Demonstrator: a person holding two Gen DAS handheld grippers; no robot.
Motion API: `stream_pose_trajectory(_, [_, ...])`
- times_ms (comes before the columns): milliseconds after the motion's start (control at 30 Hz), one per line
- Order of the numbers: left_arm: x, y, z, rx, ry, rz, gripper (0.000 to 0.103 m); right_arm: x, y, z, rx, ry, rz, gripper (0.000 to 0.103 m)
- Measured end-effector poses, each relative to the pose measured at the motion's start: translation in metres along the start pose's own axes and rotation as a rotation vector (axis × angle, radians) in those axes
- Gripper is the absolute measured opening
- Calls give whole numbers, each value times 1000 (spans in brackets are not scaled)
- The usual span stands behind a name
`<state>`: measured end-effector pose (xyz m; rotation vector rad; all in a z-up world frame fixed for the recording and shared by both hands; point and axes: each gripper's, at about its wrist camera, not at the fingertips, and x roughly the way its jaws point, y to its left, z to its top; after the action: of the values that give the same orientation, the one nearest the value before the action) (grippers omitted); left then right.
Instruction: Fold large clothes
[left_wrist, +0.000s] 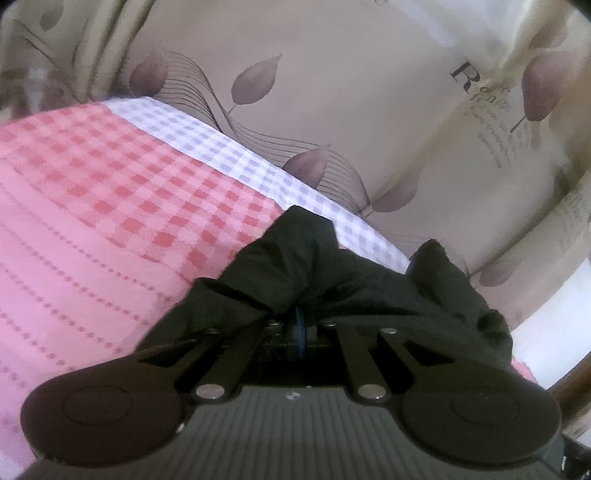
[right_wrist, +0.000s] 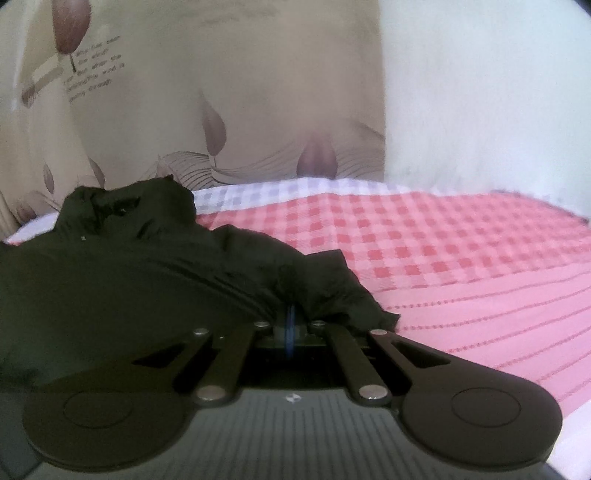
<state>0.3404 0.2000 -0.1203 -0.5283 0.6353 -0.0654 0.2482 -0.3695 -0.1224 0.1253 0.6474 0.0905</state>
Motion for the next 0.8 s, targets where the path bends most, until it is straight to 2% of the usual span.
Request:
stream_pose_trajectory(133, [-20, 5, 3, 19, 12, 5, 11, -10, 0, -2, -7, 18, -5, 0])
stream_pose_trajectory(200, [-32, 7, 5, 37, 10, 3, 15, -17, -2, 3, -8, 42, -17, 0])
stream_pose_trajectory(233, [-41, 8, 7, 50, 8, -7, 29, -27, -1, 6, 10, 37, -46, 4])
stream_pose_trajectory(267, [-48, 9, 9, 62, 7, -20, 47, -41, 1, 8, 26, 0, -62, 7])
stream_pose_trajectory(300, [-55, 9, 11, 74, 2, -32, 56, -59, 4, 8, 32, -65, -57, 7])
stream_pose_trajectory(367, [-68, 10, 17, 100, -16, -31, 84, -96, 12, 6, 23, -186, -10, 9])
stream_pose_trajectory(433, [-74, 9, 24, 142, -18, -32, 98, -125, 24, -1, -4, -253, 34, 25])
stream_pose_trajectory(467, [-75, 10, 29, 165, -2, -53, 99, -138, 31, -8, -15, -272, 63, 46])
stream_pose_trajectory(500, [-74, 10, 31, 175, 18, -70, 99, -147, 37, -15, -24, -282, 88, 76])
stream_pose_trajectory(533, [-71, 12, 34, 183, 48, -88, 99, -157, 45, -26, -37, -295, 112, 86])
stream_pose_trajectory(600, [-62, 15, 36, 204, 111, -111, 99, -171, 58, -46, -63, -324, 144, 90])
stream_pose_trajectory(700, [-44, 24, 37, 231, 203, -147, 92, -177, 74, -65, -73, -295, 181, 90])
stream_pose_trajectory(800, [-31, 40, 36, 225, 271, -209, 88, -179, 82, -75, -29, -277, 216, 90])
